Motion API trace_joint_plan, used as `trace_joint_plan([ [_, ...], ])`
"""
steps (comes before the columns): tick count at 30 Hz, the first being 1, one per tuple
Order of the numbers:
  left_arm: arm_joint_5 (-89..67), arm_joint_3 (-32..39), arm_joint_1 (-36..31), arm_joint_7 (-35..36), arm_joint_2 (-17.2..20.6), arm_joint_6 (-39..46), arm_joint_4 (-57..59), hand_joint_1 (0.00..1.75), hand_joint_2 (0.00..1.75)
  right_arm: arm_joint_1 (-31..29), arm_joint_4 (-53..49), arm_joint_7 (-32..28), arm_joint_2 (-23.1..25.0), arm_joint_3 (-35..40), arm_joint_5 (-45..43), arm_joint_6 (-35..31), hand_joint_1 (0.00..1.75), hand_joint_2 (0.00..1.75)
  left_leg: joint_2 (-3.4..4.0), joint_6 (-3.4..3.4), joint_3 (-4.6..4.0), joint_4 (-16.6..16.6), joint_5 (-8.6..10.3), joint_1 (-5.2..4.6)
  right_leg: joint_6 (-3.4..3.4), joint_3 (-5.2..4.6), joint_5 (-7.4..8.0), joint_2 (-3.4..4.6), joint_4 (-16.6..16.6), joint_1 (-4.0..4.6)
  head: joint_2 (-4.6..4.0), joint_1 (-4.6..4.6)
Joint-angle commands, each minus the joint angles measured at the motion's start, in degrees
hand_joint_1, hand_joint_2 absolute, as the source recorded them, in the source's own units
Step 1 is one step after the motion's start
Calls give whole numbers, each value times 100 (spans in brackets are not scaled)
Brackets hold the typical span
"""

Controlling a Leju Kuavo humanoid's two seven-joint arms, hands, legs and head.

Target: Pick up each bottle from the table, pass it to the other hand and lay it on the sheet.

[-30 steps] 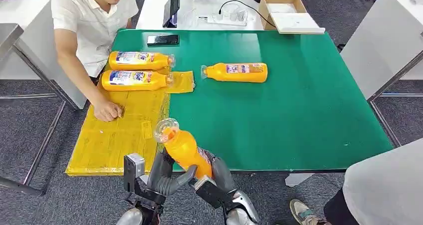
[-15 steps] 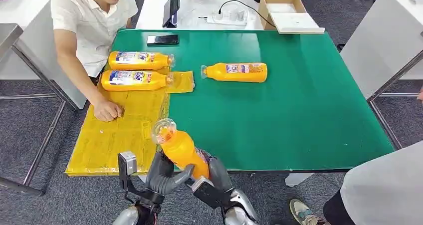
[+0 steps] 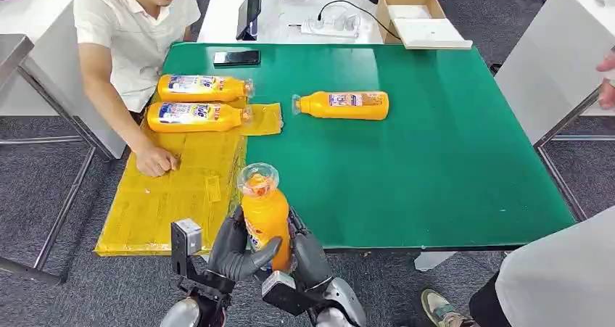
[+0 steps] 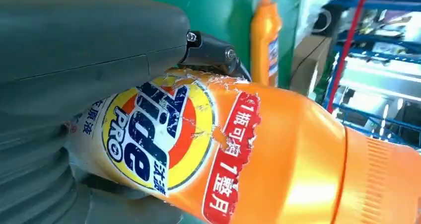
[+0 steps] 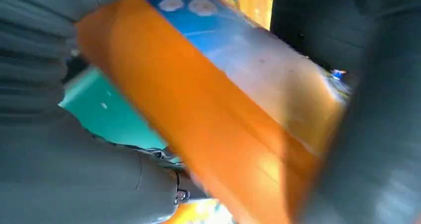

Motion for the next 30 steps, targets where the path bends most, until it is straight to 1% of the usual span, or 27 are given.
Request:
trace_joint_plan([
  [1, -791, 518, -178, -50, 627, -49, -440, 175, 175, 90, -614, -178, -270, -483, -76, -347, 0, 0, 1, -8, 12, -4, 0, 1, -9, 10, -3, -7, 0, 2, -2, 0],
  [7, -797, 563, -147, -34, 601, -107, -459, 175, 175, 114, -649, -195, -268, -540, -61, -301, 0, 0, 2, -10, 14, -3, -1, 2, -9, 14, -5, -7, -1, 2, 0, 2],
  [9, -978, 578, -166, -67, 651, -32, -457, 175, 175, 131, -651, -223, -254, -696, -75, -422, 0, 0, 2, -11, 19, -5, -2, 1, -10, 17, -8, -8, 0, 2, 0, 2],
  [11, -1489, 600, -243, -117, 768, 212, -435, 175, 175, 125, -665, -289, -298, -966, -158, -543, 0, 0, 1, -14, 25, -7, -4, 3, -13, 25, -9, -11, -2, 4, 0, 2],
  [13, -1828, 623, -247, -103, 841, 239, -503, 175, 175, 192, -737, -394, -319, -1267, -176, -564, 0, 0, -3, -9, 11, -5, 3, 1, -8, 11, -3, -10, -2, 1, 0, 2],
  [15, -2096, 644, -210, -52, 887, 262, -582, 175, 175, 257, -806, -479, -305, -1522, -174, -582, 0, 0, -6, -11, 16, -5, 1, 0, -10, 16, -6, -15, 0, 1, 0, 2],
  [18, -2580, 616, -279, 56, 969, 444, -529, 175, 175, 292, -861, -592, -297, -1805, -200, -789, 0, 0, -4, -11, 14, -4, 1, 1, -9, 14, -5, -13, 0, 2, 0, 2],
  [19, -3033, 582, -314, 109, 1005, 690, -476, 175, 175, 316, -889, -661, -283, -1944, -185, -864, 0, 0, -5, -14, 25, -6, -1, 1, -14, 25, -9, -18, -1, 3, -2, 2],
  [21, -3554, 526, -335, 248, 1065, 858, -400, 175, 175, 368, -966, -692, -290, -2130, -220, -963, 0, 0, -6, -7, 7, -4, 4, -1, -6, 7, -3, -12, 0, -1, 0, 2],
  [24, -4171, 527, -414, 432, 1111, 1021, -234, 175, 175, 410, -1049, -724, -289, -2394, -251, -977, 0, 0, -7, -12, 20, -7, 1, 0, -11, 20, -7, -18, -1, 1, 0, 2],
  [25, -4503, 521, -505, 542, 1085, 1149, -98, 175, 175, 413, -1083, -742, -278, -2470, -247, -960, 0, 0, -9, -15, 27, -6, -1, 0, -15, 28, -12, -24, 0, 2, -2, 2],
  [26, -4507, 530, -544, 538, 1064, 1146, -51, 175, 175, 417, -1099, -740, -275, -2492, -249, -941, 0, 0, -12, -10, 14, -6, 4, 0, -9, 16, -5, -20, -2, 1, 0, 2],
  [28, -5017, 455, -862, 733, 1019, 1156, 375, 175, 175, 414, -1139, -749, -215, -2567, -248, -816, 0, 0, -9, -10, 15, -5, 2, 0, -10, 16, -6, -17, -1, 1, -2, 2],
  [29, -5284, 369, -1107, 931, 1002, 1110, 727, 175, 175, 377, -1094, -753, -190, -2551, -253, -753, 0, 0, -10, -8, 9, -5, 5, -1, -6, 11, -3, -15, -1, -1, -2, 0],
  [30, -5411, 326, -1476, 1053, 909, 1044, 1299, 175, 175, 286, -962, -773, -162, -2493, -248, -659, 0, 0, -24, -12, 13, -6, 9, 0, -11, 19, -4, -33, -2, 1, 0, 2],
])
